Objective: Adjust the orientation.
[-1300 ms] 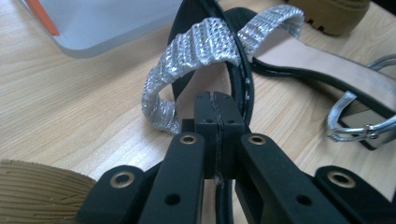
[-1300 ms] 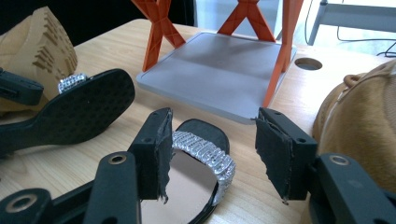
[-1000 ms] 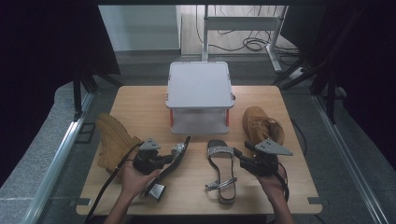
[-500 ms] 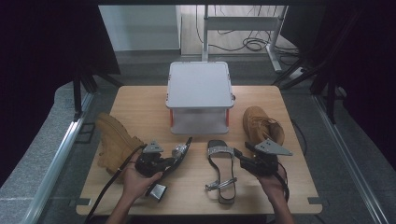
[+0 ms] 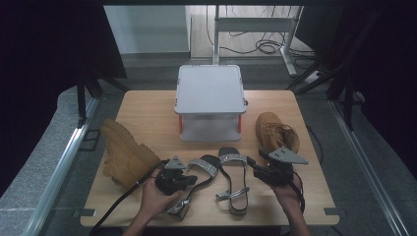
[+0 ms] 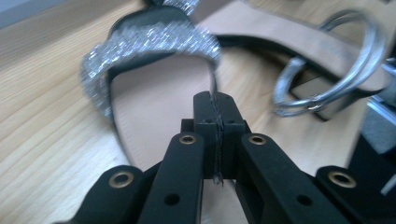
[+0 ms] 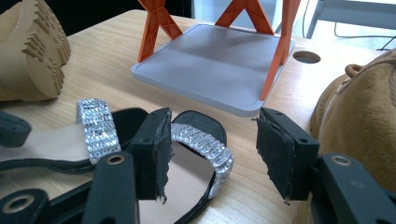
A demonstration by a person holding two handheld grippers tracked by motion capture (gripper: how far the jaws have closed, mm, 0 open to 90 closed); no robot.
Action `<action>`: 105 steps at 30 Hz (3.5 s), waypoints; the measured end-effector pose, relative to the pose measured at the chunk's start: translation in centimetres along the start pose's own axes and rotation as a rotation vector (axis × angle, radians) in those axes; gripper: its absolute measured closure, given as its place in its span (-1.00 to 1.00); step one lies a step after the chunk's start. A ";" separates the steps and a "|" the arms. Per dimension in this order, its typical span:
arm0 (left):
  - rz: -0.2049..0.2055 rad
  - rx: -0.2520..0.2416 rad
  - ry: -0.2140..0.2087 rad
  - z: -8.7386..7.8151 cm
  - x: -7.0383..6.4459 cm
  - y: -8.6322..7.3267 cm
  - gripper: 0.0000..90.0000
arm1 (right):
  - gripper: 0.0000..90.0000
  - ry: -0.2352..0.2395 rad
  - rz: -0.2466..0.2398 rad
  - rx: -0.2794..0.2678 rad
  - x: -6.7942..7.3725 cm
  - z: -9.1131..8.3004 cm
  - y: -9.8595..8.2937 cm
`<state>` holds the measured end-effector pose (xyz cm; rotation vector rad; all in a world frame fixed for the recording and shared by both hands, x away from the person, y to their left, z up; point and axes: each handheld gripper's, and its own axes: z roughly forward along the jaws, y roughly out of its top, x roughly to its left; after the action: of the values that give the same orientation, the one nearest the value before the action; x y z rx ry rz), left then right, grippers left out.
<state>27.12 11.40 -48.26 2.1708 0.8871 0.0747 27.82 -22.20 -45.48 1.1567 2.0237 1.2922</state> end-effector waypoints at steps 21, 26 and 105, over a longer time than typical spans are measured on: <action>-0.029 0.195 0.142 0.9 -0.1 0.0 -0.41 | 0.00 -0.008 -0.011 0.019 0.1 0.4 -0.3; -0.052 0.226 0.119 1.8 0.2 -0.3 -0.40 | -0.01 -0.008 -0.011 0.023 0.1 0.5 -0.3; -0.043 0.002 0.220 -3.5 1.8 -1.5 -0.42 | 0.07 0.030 -0.001 0.015 1.7 0.1 -0.9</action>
<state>26.50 15.39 -47.24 2.1725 1.0568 0.2961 26.62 -20.89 -46.27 1.1491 2.0587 1.3029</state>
